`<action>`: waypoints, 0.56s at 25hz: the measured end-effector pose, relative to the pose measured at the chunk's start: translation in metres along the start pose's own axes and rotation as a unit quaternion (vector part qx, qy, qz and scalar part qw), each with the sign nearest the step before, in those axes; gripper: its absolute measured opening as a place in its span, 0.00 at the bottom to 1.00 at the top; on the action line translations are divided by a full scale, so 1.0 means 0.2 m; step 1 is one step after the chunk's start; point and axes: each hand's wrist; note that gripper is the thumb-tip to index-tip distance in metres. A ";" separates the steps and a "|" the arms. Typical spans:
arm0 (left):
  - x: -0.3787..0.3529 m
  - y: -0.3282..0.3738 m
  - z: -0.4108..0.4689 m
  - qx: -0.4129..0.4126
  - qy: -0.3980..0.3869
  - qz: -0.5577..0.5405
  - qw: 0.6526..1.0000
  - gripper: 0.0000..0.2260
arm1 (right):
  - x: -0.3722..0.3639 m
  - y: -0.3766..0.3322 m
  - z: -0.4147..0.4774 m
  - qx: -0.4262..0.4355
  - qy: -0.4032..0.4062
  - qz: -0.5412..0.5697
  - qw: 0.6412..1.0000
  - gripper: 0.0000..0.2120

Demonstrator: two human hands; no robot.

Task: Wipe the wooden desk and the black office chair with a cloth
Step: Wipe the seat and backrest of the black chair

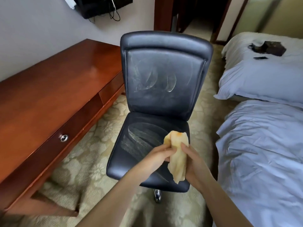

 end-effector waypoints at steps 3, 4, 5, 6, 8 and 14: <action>0.15 -0.26 0.17 -0.049 0.043 0.026 0.998 0.10 | 0.06 0.18 0.20 0.016 -0.030 -0.023 0.999 0.19; 0.19 -0.38 0.24 -0.063 0.075 0.027 0.995 0.10 | 0.08 0.27 0.28 0.029 -0.035 -0.046 0.998 0.16; 0.24 -0.54 0.32 -0.076 0.116 0.039 0.990 0.10 | 0.12 0.38 0.38 0.047 -0.027 -0.076 0.996 0.14; 0.29 -0.71 0.41 -0.087 0.161 0.059 0.981 0.10 | 0.18 0.50 0.48 0.066 -0.007 -0.109 0.992 0.11; 0.41 -1.06 0.57 -0.080 0.263 0.125 0.953 0.09 | 0.30 0.72 0.67 0.089 0.039 -0.168 0.981 0.06; 0.77 -2.00 0.95 0.097 0.413 0.358 0.832 0.22 | 0.51 1.21 1.14 0.181 0.037 -0.379 0.907 0.03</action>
Point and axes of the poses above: each hand's wrist, its own z-axis towards the middle knuckle, its own x-axis out of the back of the hand, y = z × x, and after that the axes turned 10 degrees about z, right-handed
